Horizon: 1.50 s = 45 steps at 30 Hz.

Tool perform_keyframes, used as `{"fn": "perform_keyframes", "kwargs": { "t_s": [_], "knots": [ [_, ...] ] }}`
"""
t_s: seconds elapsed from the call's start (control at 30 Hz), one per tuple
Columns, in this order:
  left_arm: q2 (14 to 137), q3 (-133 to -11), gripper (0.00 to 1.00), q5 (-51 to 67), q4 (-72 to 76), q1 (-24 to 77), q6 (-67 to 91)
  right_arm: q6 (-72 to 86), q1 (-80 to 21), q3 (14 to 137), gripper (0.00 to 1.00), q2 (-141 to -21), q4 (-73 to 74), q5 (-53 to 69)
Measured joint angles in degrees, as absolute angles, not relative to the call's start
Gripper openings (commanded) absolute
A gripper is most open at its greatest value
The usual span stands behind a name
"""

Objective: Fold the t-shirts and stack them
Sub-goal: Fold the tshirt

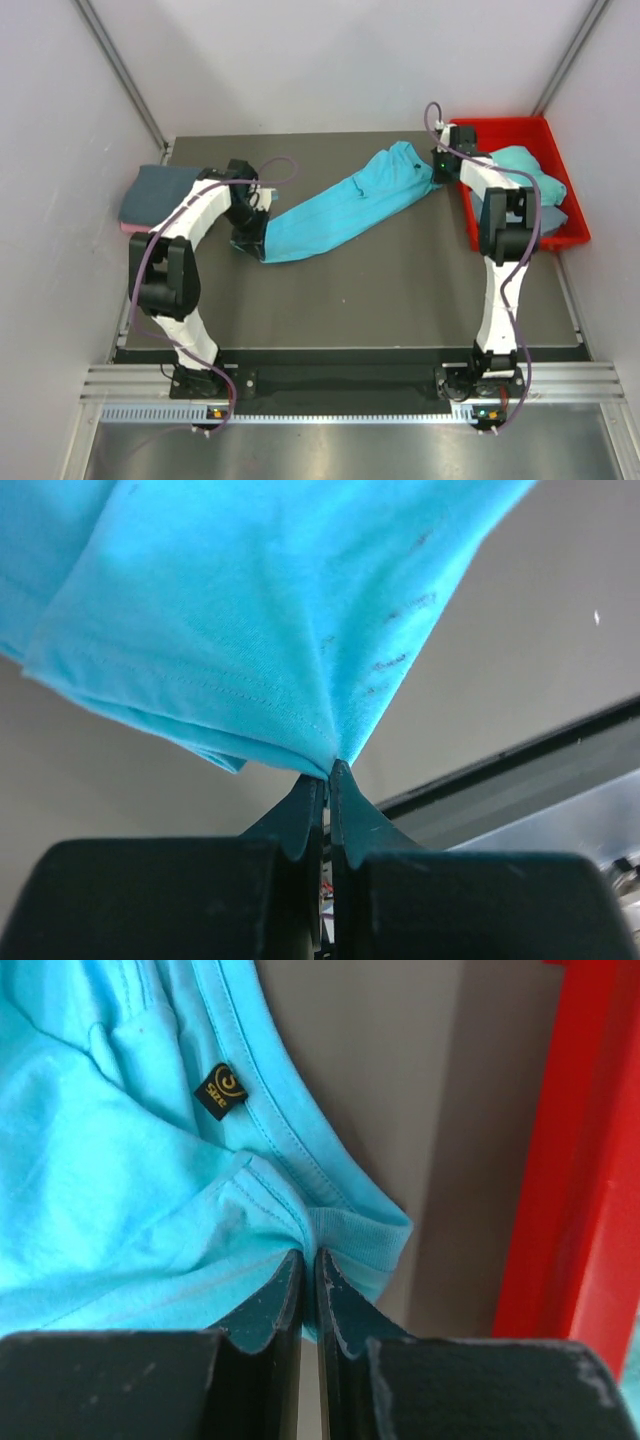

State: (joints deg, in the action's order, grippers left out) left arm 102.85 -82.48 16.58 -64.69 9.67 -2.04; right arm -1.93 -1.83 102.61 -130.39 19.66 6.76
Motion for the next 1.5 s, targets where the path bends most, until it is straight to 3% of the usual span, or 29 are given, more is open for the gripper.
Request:
{"fn": "perform_keyframes", "kwargs": {
  "t_s": [0.43,0.9,1.5],
  "knots": [
    [97.3,-78.1,0.00,19.1,-65.2,15.9,-4.4,-0.8,-2.8,113.8,0.07,-137.3,19.3,7.2],
    [97.3,-78.2,0.00,21.1,-64.9,31.0,-5.7,-0.8,-4.0,126.2,0.07,-144.9,18.3,7.2],
    [110.6,-92.7,0.00,17.7,-65.1,50.4,-8.3,3.7,-5.1,135.7,0.07,-150.0,15.7,9.2]
  ]
}}
